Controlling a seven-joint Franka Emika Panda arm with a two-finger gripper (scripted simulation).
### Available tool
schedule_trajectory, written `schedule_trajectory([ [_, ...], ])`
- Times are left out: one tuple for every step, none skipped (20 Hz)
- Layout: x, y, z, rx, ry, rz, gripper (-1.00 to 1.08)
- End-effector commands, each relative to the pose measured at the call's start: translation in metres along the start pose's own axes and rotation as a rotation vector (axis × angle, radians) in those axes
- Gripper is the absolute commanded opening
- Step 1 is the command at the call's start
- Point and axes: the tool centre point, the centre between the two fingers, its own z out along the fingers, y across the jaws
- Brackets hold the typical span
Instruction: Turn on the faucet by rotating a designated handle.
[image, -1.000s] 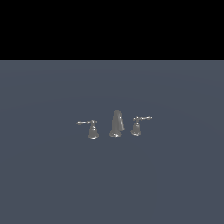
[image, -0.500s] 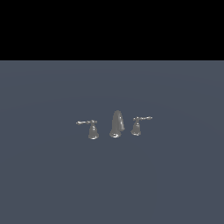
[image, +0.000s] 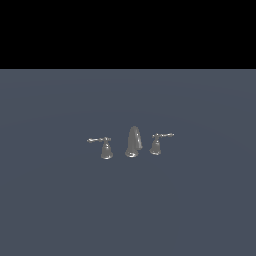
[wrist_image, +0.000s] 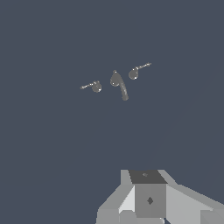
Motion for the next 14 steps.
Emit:
schedule_trajectory([
  [0.003,-0.010,0.016,-0.001,-0.003,0.054,-1.00],
  [0.005,-0.014,0.023,-0.002,-0.004,0.075,-1.00],
  [0.006,-0.018,0.029,-0.002,-0.004,0.097,-1.00],
  [0.008,-0.022,0.036,-0.002,-0.005,0.118,-1.00],
  [0.010,-0.026,0.042,-0.003,-0.006,0.140,-1.00],
  [0.011,-0.030,0.049,-0.003,-0.007,0.162,-1.00],
  [0.013,-0.034,0.055,-0.004,-0.008,0.183,-1.00],
  [0.015,-0.038,0.062,-0.004,-0.009,0.205,-1.00],
  [0.017,-0.041,0.069,-0.004,-0.010,0.226,-1.00],
  [0.020,-0.045,0.075,-0.005,-0.011,0.248,-1.00],
  [0.022,-0.049,0.082,-0.005,-0.012,0.269,-1.00],
  [0.024,-0.053,0.088,-0.005,-0.013,0.291,-1.00],
  [0.027,-0.056,0.095,-0.005,-0.014,0.312,-1.00],
  [0.029,-0.060,0.101,-0.006,-0.015,0.334,-1.00],
])
